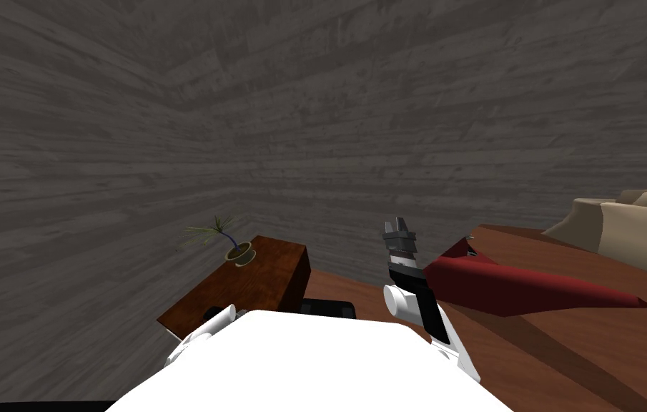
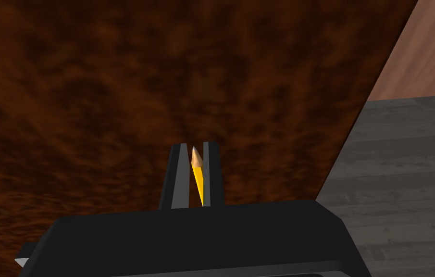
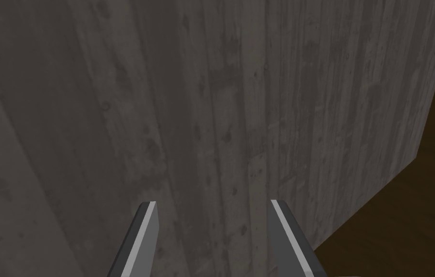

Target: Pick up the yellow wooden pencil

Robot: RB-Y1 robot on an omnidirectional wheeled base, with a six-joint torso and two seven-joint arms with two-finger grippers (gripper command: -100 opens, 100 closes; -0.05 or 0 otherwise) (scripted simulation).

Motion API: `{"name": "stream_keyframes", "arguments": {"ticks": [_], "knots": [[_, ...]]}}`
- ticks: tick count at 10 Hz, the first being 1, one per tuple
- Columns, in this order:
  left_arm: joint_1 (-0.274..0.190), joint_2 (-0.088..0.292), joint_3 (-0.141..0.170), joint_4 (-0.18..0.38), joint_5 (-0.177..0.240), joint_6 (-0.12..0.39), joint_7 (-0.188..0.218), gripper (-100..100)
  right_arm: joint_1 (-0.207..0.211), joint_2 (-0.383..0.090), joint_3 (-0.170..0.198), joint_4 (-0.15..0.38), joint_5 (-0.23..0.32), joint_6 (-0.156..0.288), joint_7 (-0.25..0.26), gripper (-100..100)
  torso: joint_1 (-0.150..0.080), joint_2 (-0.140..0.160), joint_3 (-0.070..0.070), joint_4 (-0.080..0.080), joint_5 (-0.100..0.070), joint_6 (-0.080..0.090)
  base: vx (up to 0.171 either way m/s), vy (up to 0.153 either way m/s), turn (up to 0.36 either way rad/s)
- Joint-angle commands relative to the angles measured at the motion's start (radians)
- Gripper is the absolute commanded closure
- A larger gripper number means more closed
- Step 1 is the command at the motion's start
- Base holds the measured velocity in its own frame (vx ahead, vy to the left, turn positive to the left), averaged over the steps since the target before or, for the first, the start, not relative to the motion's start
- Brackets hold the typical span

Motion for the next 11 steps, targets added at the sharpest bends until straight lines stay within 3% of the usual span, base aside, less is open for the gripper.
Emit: {"name": "stream_keyframes", "arguments": {"ticks": [1,2,4,5,7,8,9,11], "knots": [[-0.001,0.0,-0.005,0.002,-0.001,-0.002,0.03,100,0.0,0.0,0.0,0.0,0.0,0.0,0.0,0,0.0,0.0,0.0,0.0,0.0,0.0,-0.008,-0.003,0.017],[0.019,0.008,-0.053,-0.049,-0.007,0.02,0.07,100,0.0,0.0,0.0,0.0,0.0,0.0,0.0,0,-0.002,-0.002,-0.001,0.0,0.0,0.0,-0.035,0.013,-0.162],[0.019,0.008,-0.066,-0.051,-0.007,0.02,0.125,100,0.0,0.0,0.0,0.0,0.0,0.0,0.0,0,0.0,0.0,0.0,0.0,0.0,0.001,-0.04,0.028,-0.036],[0.04,0.015,-0.112,-0.1,-0.012,0.041,0.155,100,0.0,0.0,0.0,0.0,0.0,0.0,0.0,0,0.0,-0.001,-0.001,0.0,0.0,0.0,-0.059,0.028,-0.108],[0.04,0.015,-0.126,-0.104,-0.012,0.041,0.214,100,0.0,0.0,0.0,0.0,0.0,0.0,0.0,0,0.0,0.0,0.0,0.0,0.0,0.001,-0.039,0.029,-0.053],[0.06,0.022,-0.172,-0.153,-0.018,0.063,0.242,100,0.0,0.0,0.0,0.0,0.0,0.0,0.0,0,0.0,-0.001,-0.001,0.0,0.0,0.001,-0.053,0.041,-0.144],[0.06,0.022,-0.187,-0.158,-0.018,0.063,0.271,100,0.0,0.0,0.0,0.0,0.0,0.0,0.0,0,0.001,0.0,0.0,0.0,0.0,0.002,-0.056,0.047,-0.08],[0.06,0.022,-0.187,-0.158,-0.018,0.063,0.314,100,0.0,0.0,0.0,0.0,0.0,0.0,0.0,0,0.0,-0.001,-0.001,0.0,0.0,0.001,-0.014,0.003,0.014]]}}
